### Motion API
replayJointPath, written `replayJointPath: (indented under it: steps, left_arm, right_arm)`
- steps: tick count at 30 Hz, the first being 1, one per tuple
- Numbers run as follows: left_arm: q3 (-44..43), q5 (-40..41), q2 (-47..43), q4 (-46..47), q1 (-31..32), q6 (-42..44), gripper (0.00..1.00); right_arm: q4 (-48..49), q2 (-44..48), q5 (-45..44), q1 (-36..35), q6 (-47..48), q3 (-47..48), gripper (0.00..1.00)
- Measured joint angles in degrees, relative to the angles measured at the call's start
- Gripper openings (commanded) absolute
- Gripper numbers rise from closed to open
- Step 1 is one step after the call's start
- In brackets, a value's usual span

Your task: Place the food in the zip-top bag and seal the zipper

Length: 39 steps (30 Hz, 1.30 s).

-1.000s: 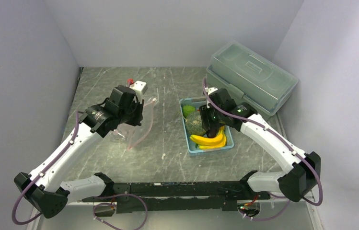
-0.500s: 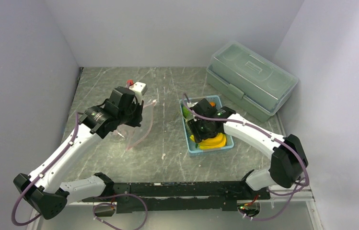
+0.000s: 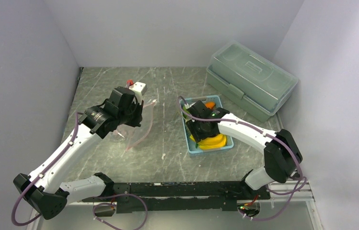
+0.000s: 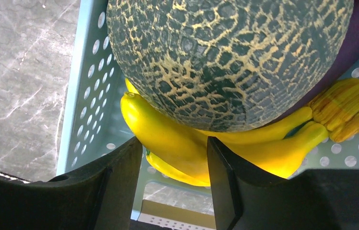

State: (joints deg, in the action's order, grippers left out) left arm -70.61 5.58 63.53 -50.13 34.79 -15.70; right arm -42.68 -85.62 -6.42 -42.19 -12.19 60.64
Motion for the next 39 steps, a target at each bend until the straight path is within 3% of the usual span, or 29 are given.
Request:
replayJointPath:
  steps: [6, 13, 20, 39]
  left_arm:
    - [0.0, 0.0, 0.0, 0.0, 0.0, 0.0, 0.00]
    - [0.0, 0.0, 0.0, 0.0, -0.1, 0.0, 0.00]
    - [0.0, 0.0, 0.0, 0.0, -0.1, 0.0, 0.00]
    - [0.0, -0.5, 0.0, 0.0, -0.1, 0.0, 0.00]
  right_arm:
    - [1.3, -1.0, -0.4, -0.5, 0.7, -0.8, 0.54]
    - [2.3, -1.3, -1.4, -1.5, 2.5, -0.9, 0.17]
    - [0.2, -1.2, -4.1, -2.2, 2.4, -0.3, 0.01]
    - [-10.5, 5.9, -11.5, -5.9, 1.0, 9.0, 0.00]
